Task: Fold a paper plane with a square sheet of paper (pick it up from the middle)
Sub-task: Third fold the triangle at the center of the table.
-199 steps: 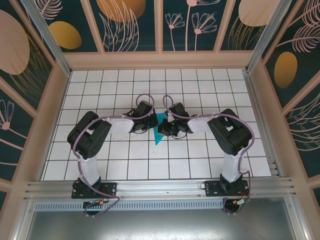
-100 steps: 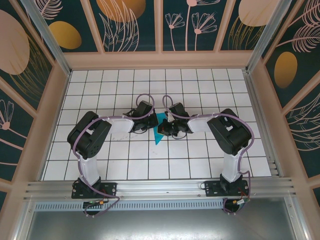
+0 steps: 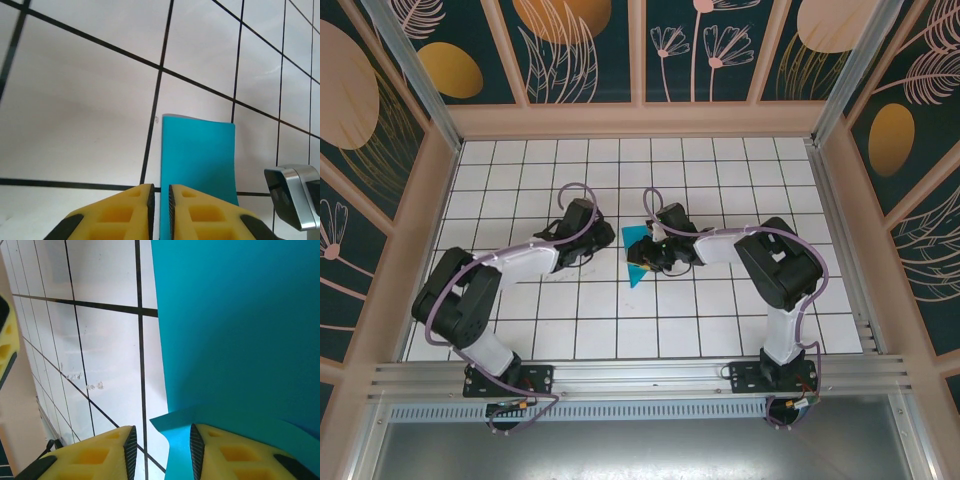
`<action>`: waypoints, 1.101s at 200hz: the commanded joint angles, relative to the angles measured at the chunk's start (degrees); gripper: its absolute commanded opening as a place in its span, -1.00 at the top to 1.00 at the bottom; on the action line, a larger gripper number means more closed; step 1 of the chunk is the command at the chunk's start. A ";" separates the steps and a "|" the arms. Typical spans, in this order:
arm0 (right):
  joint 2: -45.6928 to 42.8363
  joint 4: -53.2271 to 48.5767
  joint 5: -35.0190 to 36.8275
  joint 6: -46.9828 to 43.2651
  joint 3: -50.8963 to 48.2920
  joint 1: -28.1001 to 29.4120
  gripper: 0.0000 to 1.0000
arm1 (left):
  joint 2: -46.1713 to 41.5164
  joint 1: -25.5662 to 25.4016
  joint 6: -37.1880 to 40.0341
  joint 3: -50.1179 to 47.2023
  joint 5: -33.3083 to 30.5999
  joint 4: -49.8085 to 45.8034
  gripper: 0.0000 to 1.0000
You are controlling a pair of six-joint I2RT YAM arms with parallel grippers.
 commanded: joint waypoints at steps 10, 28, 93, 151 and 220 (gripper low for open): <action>2.61 -2.15 5.35 -1.15 -0.98 -0.05 0.35 | -2.56 0.10 -1.63 -2.80 1.26 1.14 0.61; 2.53 -2.73 5.72 -1.40 -0.98 -0.19 0.50 | -3.19 0.04 -1.07 -3.66 4.01 2.88 0.64; 2.19 -7.47 8.29 -3.48 -0.45 -0.14 1.00 | -1.69 -3.24 -0.67 -5.28 11.33 8.56 0.98; 2.19 -8.15 8.34 -3.76 -0.19 -0.14 1.00 | 3.85 -5.45 -1.03 -3.45 11.10 8.96 1.00; 2.34 -7.66 7.82 -3.45 -0.27 -0.10 1.00 | 8.45 -5.49 -0.94 -1.95 10.36 8.83 1.00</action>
